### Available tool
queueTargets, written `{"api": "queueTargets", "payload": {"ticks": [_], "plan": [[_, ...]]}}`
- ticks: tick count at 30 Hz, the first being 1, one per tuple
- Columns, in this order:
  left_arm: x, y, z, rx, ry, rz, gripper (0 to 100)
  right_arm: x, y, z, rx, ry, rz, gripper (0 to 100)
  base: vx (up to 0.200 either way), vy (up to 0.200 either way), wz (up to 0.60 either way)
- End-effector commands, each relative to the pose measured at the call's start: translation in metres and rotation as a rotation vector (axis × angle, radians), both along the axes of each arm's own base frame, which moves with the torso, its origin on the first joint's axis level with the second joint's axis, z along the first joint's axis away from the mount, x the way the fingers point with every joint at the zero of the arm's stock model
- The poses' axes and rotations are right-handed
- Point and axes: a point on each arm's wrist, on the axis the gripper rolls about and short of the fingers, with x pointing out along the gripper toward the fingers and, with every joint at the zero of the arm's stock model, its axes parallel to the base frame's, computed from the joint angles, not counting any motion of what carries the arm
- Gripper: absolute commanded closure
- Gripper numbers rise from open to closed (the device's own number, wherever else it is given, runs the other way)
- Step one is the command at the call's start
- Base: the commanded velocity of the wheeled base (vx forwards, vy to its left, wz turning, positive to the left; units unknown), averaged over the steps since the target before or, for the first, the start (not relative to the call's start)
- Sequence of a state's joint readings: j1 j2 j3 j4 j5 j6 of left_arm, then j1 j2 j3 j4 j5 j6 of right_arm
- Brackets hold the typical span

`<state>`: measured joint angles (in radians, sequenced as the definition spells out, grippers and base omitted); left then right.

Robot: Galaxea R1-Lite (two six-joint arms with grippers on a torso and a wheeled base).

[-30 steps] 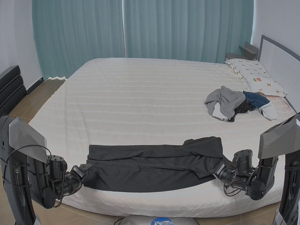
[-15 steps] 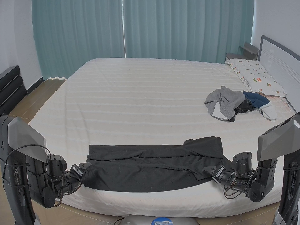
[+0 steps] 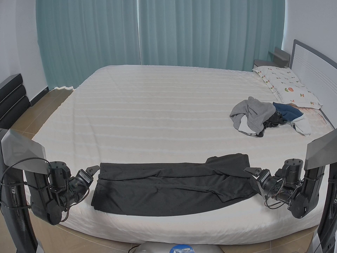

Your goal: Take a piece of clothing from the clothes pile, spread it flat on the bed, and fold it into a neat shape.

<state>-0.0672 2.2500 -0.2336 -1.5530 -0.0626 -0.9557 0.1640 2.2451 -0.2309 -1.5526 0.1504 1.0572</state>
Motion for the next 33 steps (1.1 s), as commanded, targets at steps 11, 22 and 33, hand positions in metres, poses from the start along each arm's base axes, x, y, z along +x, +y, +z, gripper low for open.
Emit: {"api": "queueTargets", "payload": {"ticks": [11, 22, 33], "plan": [[0.072, -0.002, -0.022, 0.094, -0.014, -0.037, 0, 0.004, 0.001, -0.025, 0.02, 0.076, 0.002, 0, 0.0, 0.0, 0.0], [0.072, -0.006, -0.033, 0.101, 0.013, -0.038, 100, 0.003, 0.005, -0.029, 0.009, 0.086, 0.009, 0, 0.0, 0.0, 0.0], [0.057, -0.004, -0.031, 0.146, 0.051, 0.022, 100, 0.003, 0.005, -0.029, 0.008, 0.087, 0.011, 0, 0.0, 0.0, 0.0]]}}
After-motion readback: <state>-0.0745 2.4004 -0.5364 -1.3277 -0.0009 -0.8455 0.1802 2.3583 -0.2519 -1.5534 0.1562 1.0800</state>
